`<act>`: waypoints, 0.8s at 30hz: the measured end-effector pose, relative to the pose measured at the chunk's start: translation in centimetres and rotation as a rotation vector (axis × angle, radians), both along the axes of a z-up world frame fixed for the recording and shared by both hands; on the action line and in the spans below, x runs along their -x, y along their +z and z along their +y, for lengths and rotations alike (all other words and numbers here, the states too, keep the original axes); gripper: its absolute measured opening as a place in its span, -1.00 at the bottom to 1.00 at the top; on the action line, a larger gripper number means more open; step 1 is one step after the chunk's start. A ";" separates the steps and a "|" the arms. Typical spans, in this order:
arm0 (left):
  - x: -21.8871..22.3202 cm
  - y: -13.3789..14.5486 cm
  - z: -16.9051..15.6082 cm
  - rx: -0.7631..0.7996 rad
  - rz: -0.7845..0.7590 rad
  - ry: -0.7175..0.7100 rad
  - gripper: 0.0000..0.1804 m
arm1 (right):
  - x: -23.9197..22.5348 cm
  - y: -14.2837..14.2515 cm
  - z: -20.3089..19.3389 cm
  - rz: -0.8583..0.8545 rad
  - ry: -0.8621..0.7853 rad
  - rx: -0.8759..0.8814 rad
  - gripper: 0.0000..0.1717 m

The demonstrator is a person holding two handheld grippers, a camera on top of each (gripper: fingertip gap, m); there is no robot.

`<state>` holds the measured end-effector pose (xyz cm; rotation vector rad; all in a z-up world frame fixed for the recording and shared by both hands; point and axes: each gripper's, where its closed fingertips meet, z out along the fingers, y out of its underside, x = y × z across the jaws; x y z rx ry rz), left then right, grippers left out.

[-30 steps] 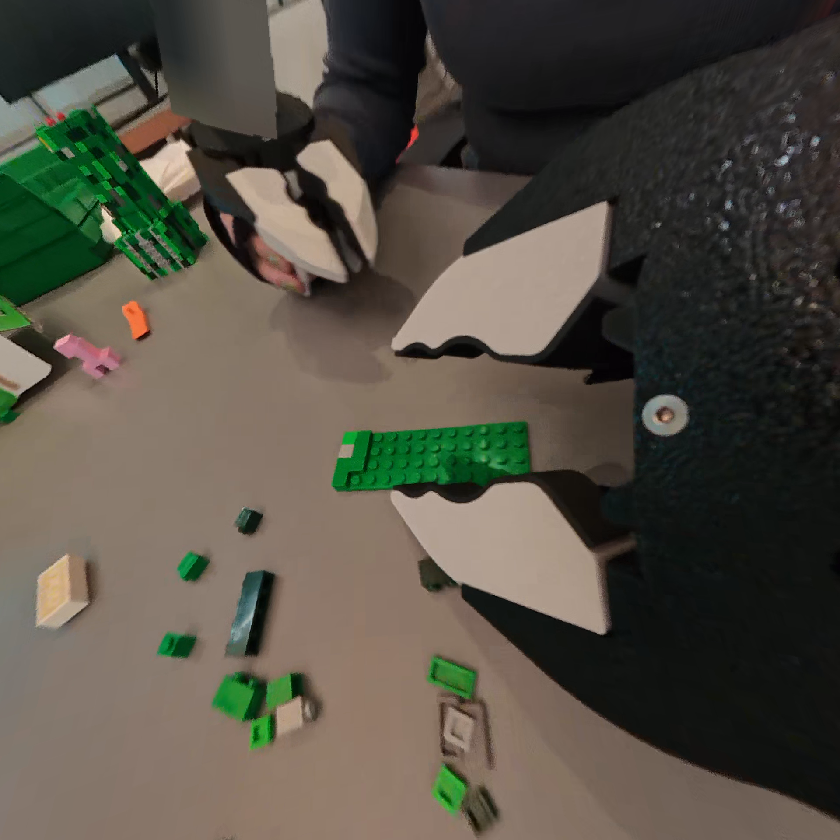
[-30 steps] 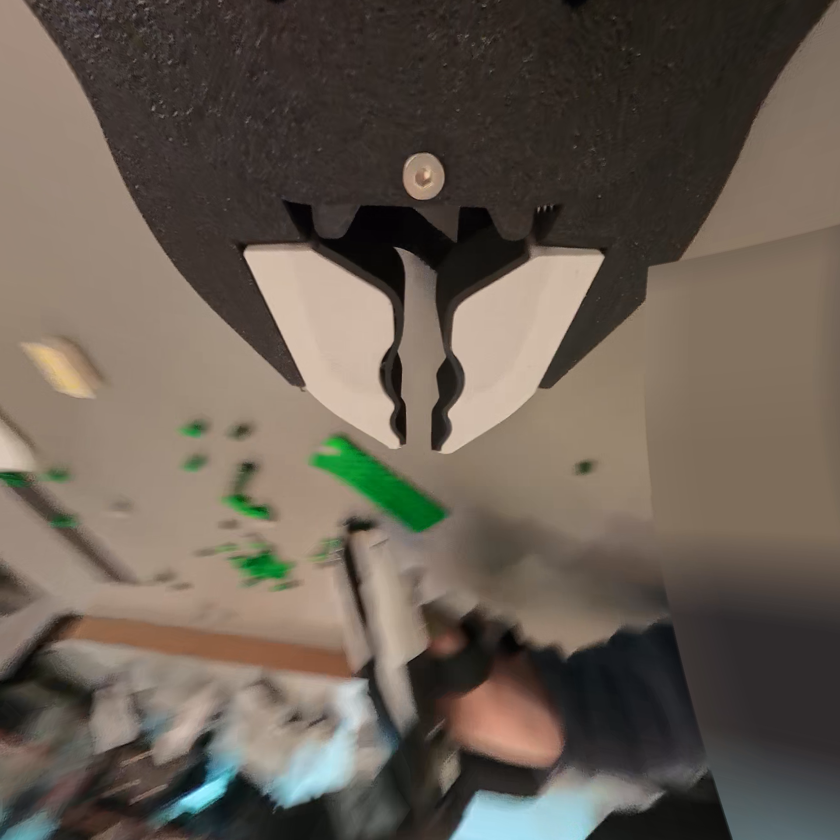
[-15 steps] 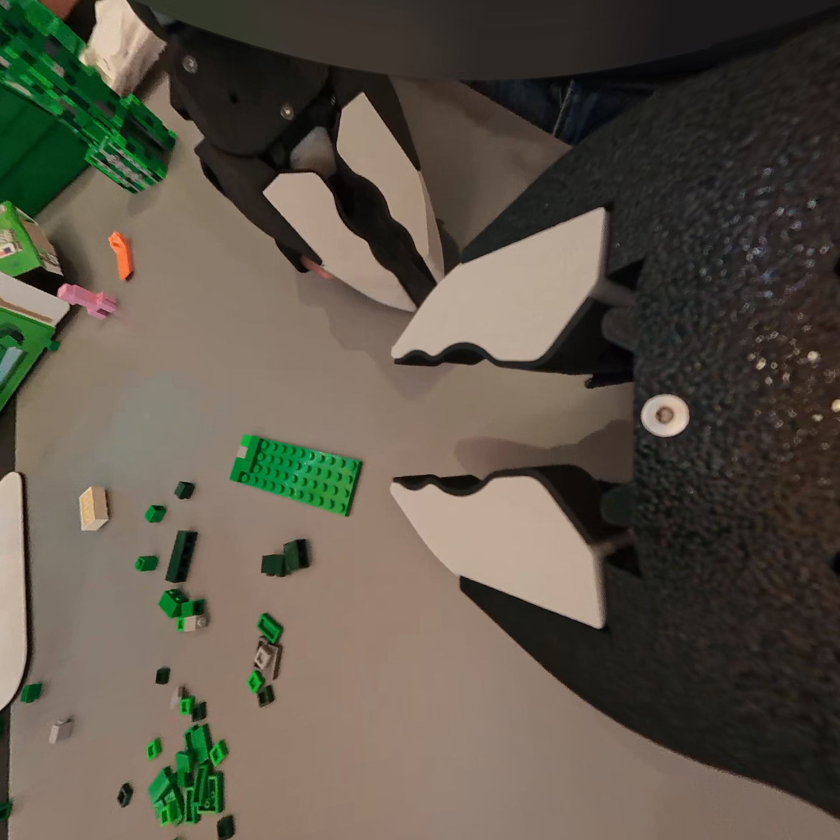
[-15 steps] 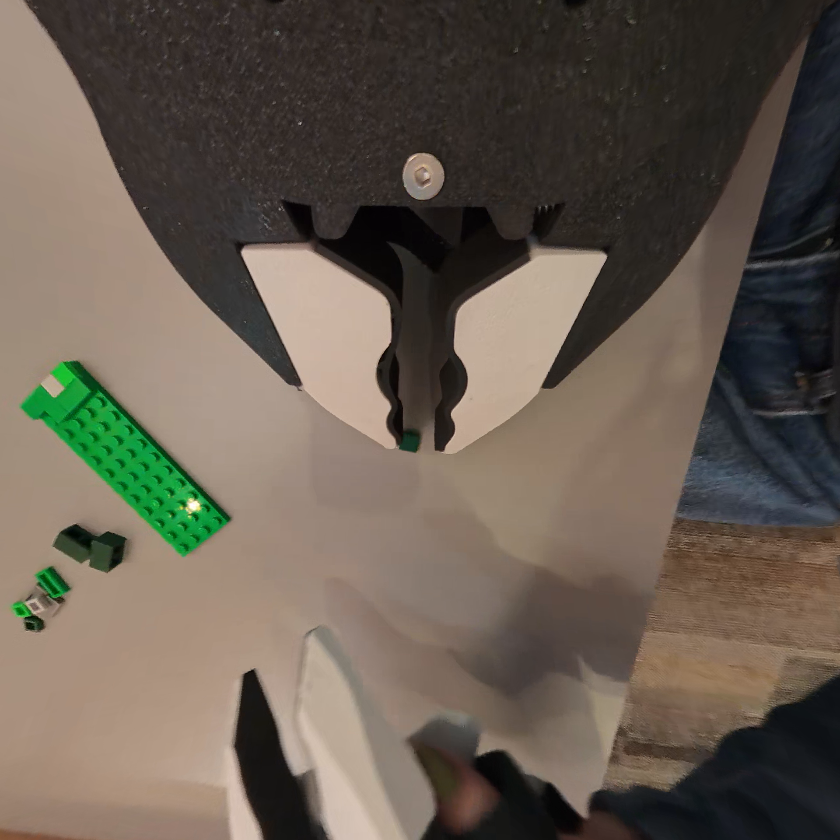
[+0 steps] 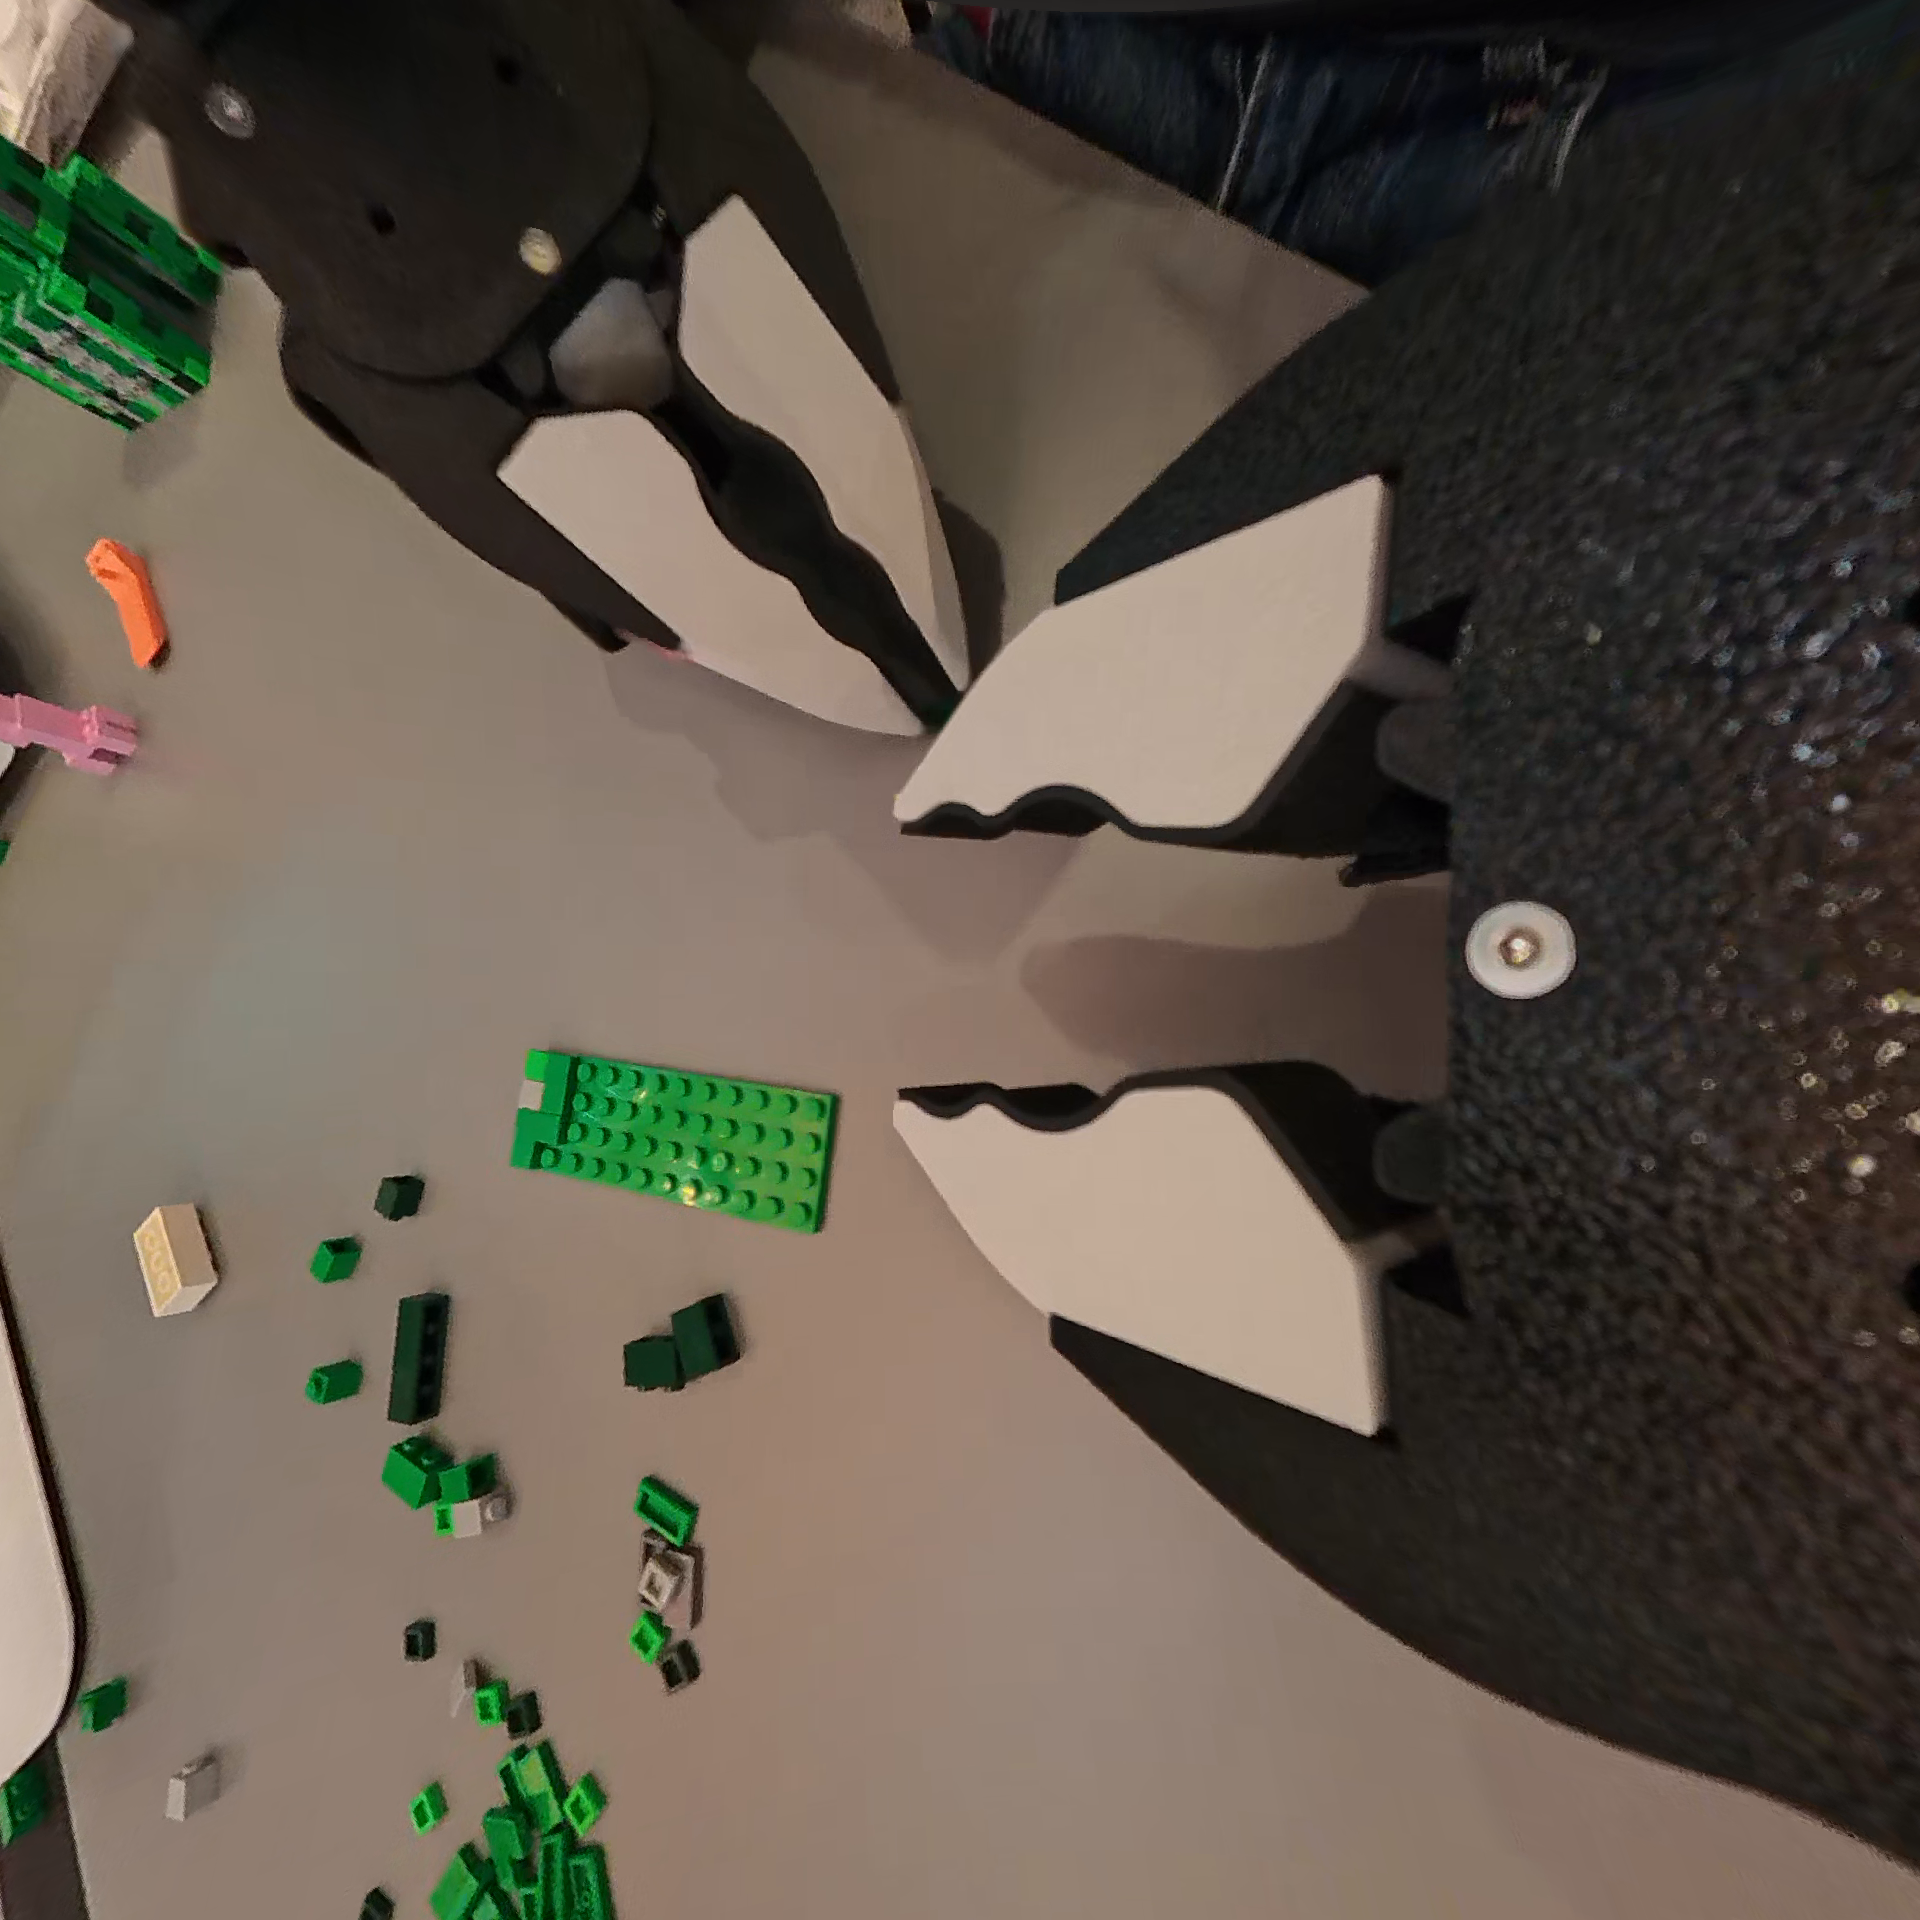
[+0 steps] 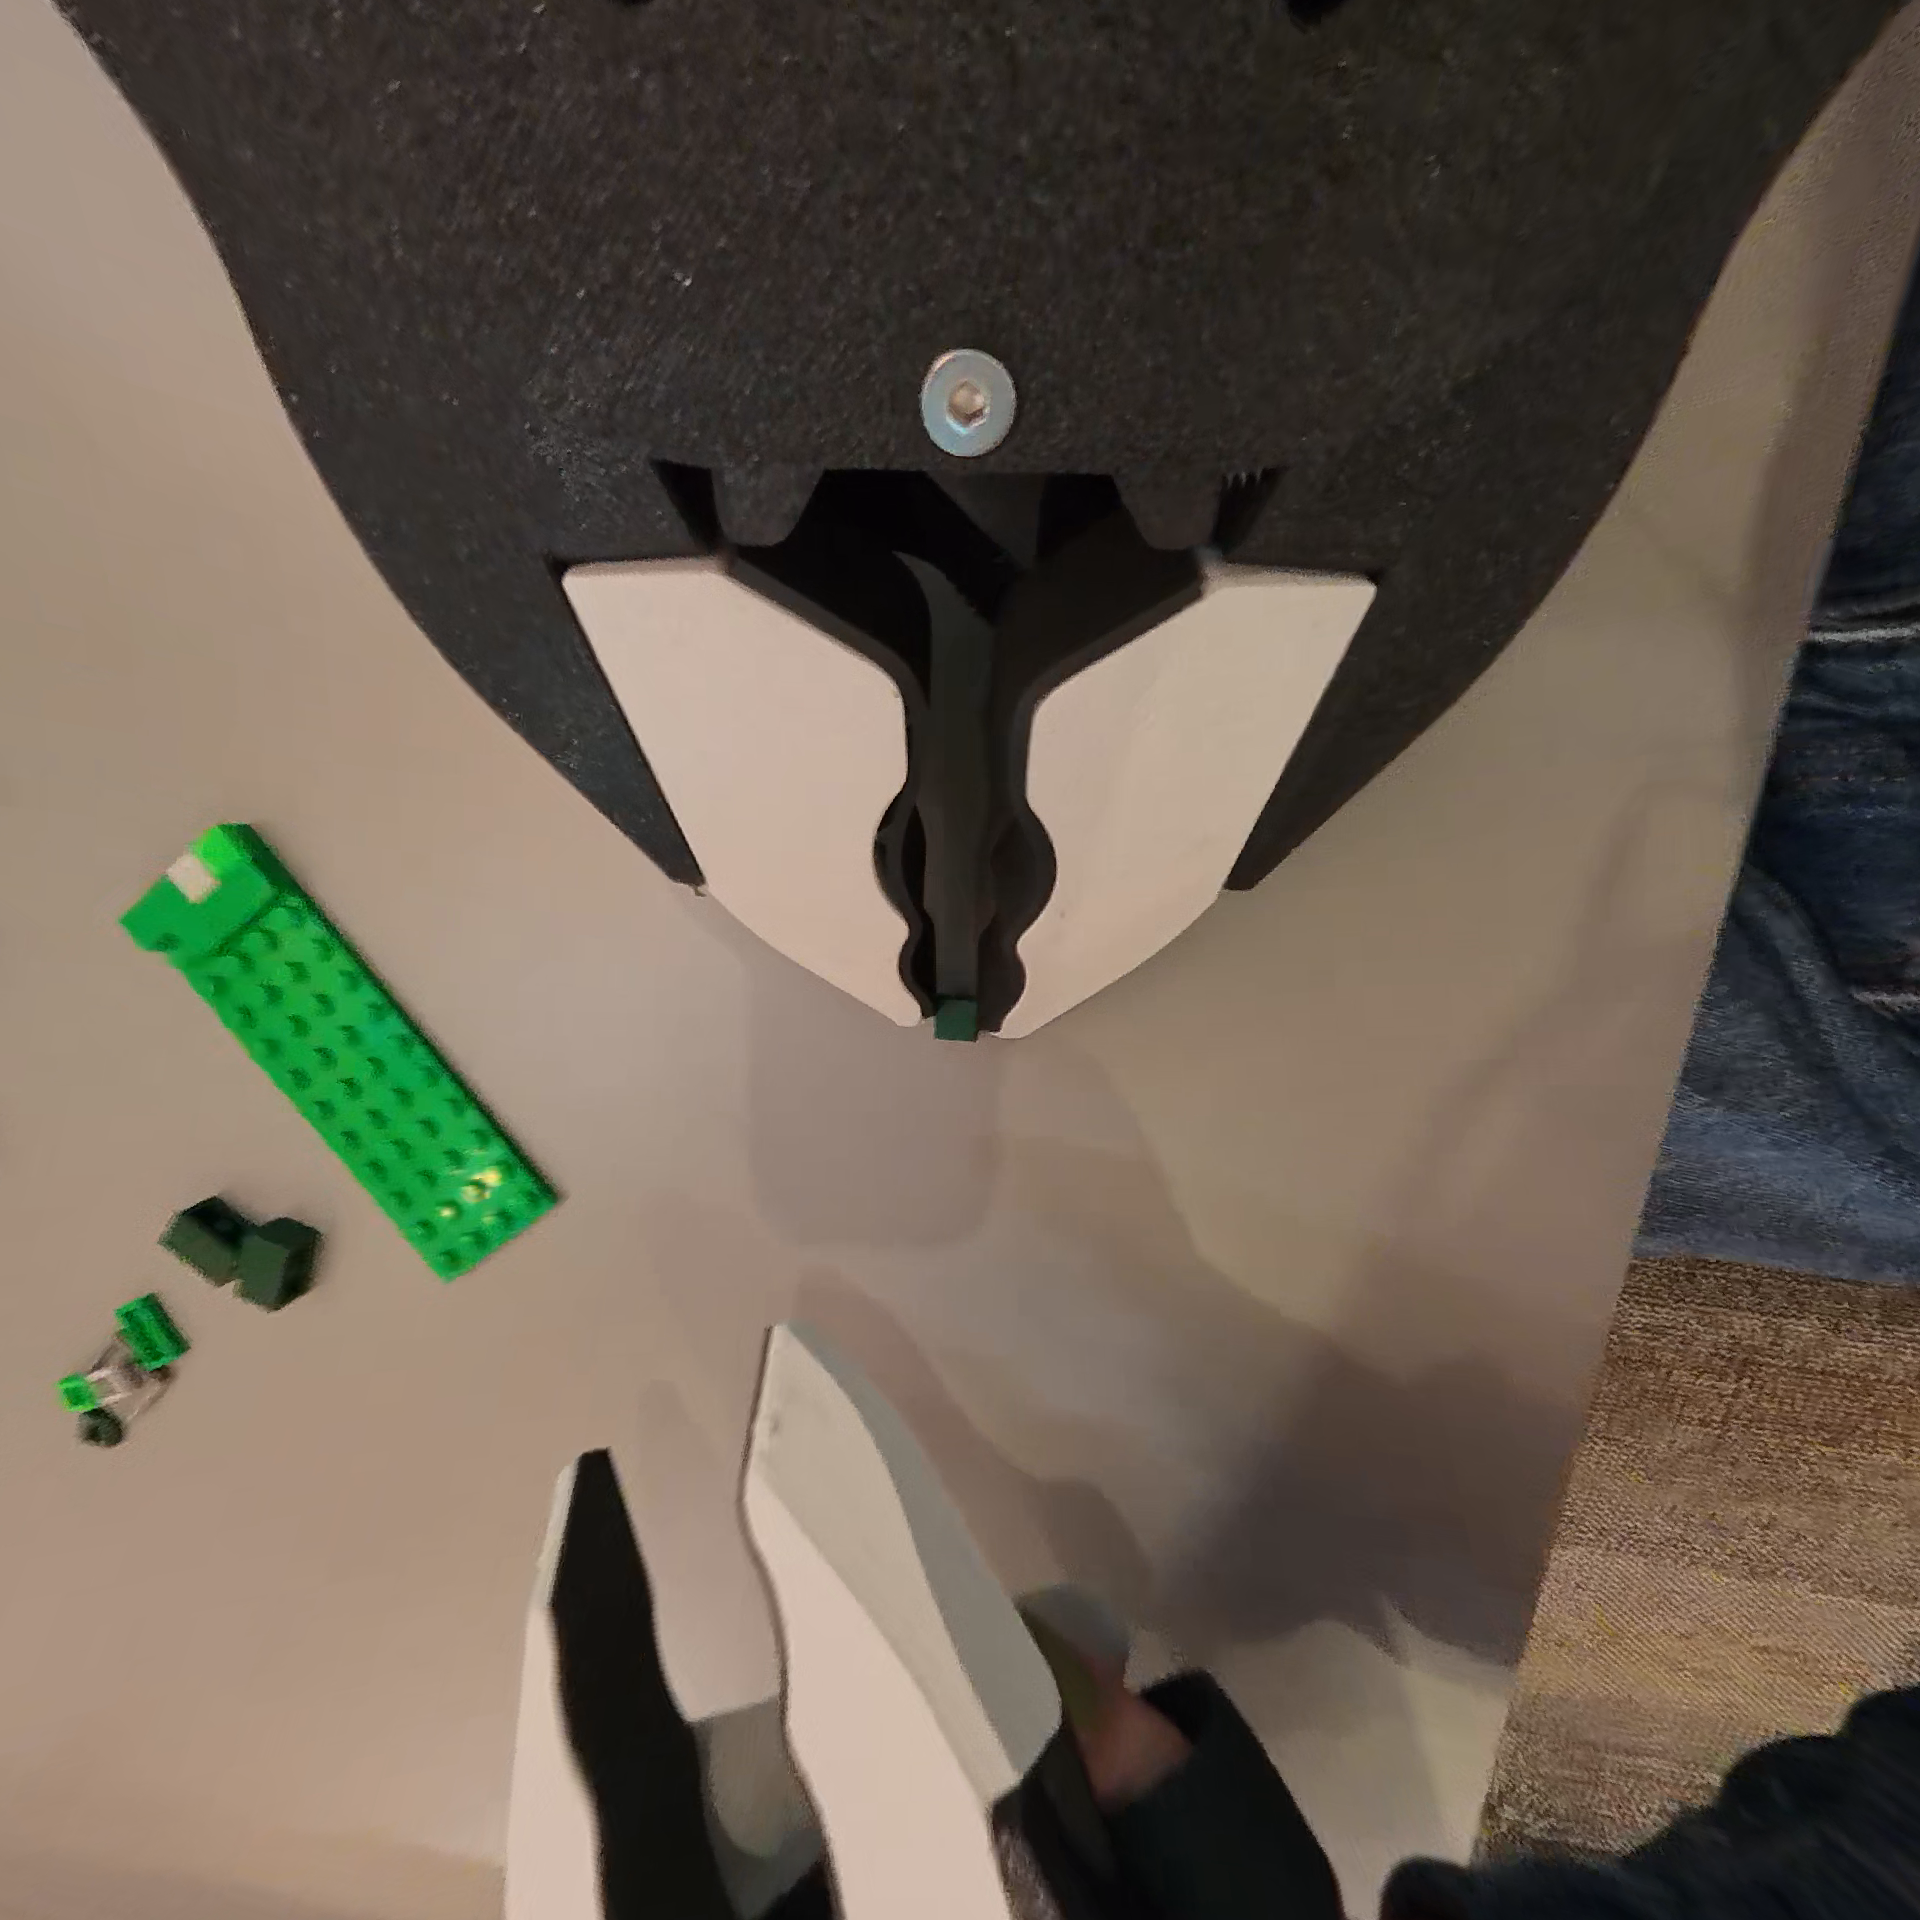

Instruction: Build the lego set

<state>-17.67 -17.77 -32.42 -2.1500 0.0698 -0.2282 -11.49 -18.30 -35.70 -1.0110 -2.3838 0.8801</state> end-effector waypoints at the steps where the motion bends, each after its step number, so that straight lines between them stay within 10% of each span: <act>1: 0.1 -0.1 0.3 0.001 0.017 -0.012 -0.51 | 0.2 0.4 0.6 0.025 0.009 -0.001 -0.92; 9: 1.6 -2.3 4.2 0.167 0.193 -0.135 -0.44 | 4.7 3.6 8.6 0.161 0.135 -0.044 -0.92; 24: 2.4 -3.7 6.7 0.372 0.240 -0.262 -0.45 | 8.5 0.4 11.7 -0.025 0.518 0.008 -0.92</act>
